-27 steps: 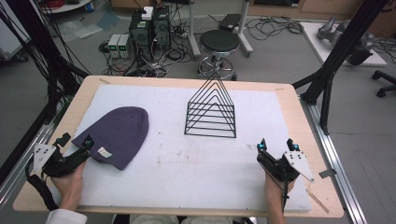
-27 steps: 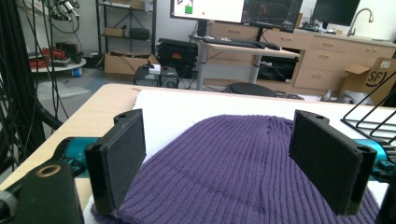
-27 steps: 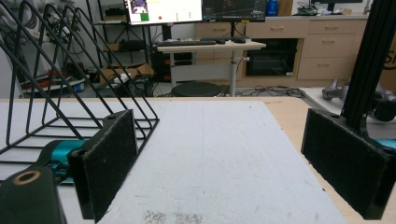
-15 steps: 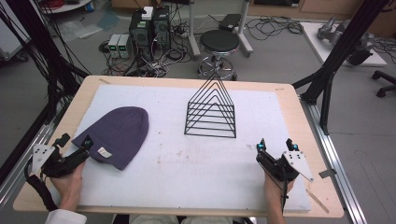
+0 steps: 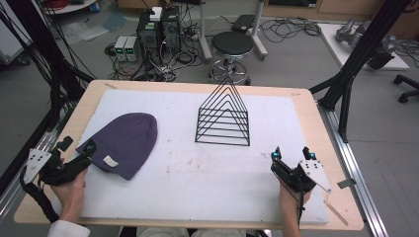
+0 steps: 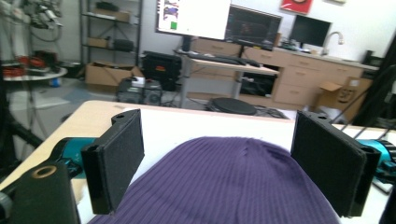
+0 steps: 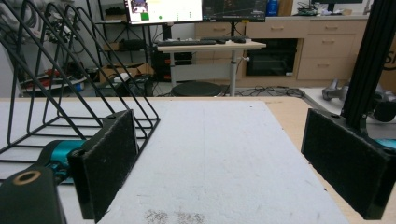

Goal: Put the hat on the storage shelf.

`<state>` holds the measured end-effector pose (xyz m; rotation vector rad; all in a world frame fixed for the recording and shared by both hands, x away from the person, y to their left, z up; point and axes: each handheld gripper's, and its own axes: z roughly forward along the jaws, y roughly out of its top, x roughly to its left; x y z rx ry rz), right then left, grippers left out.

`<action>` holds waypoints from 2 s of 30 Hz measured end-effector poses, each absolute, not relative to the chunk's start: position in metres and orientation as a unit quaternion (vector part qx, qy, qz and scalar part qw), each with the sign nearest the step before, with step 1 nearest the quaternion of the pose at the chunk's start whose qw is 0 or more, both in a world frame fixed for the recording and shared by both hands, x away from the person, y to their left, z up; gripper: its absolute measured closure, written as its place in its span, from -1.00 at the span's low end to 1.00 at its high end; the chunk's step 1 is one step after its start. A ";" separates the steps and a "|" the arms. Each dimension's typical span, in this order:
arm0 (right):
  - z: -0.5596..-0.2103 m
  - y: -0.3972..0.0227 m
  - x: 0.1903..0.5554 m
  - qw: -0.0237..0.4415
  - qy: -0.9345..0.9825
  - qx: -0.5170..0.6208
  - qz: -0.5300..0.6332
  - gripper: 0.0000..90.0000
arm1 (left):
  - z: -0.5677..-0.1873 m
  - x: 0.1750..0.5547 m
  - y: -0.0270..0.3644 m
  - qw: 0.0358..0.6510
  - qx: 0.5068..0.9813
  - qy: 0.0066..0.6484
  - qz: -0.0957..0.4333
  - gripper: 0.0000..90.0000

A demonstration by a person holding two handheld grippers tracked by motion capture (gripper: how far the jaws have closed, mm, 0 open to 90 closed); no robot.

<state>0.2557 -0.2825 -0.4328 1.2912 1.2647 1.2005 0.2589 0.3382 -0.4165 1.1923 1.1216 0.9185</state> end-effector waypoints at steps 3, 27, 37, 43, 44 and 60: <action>-0.433 -0.284 0.256 0.469 0.514 0.527 0.488 -0.78 | -0.412 0.262 0.338 0.593 0.513 0.480 0.393 -0.62; -0.433 -0.283 0.257 0.468 0.515 0.529 0.485 -0.78 | -0.355 0.333 0.335 0.551 0.584 0.473 0.362 -0.62; -0.434 -0.282 0.256 0.467 0.520 0.525 0.485 -0.78 | -0.347 0.365 0.338 0.549 0.608 0.475 0.321 -0.62; -0.433 -0.280 0.256 0.469 0.523 0.523 0.483 -0.78 | -0.343 0.386 0.331 0.510 0.651 0.464 0.318 -0.62; -0.433 -0.280 0.256 0.469 0.523 0.523 0.483 -0.78 | -0.343 0.386 0.331 0.510 0.651 0.464 0.318 -0.62; -0.434 -0.280 0.257 0.468 0.527 0.520 0.482 -0.78 | -0.337 0.433 0.311 0.445 0.697 0.496 0.266 -0.60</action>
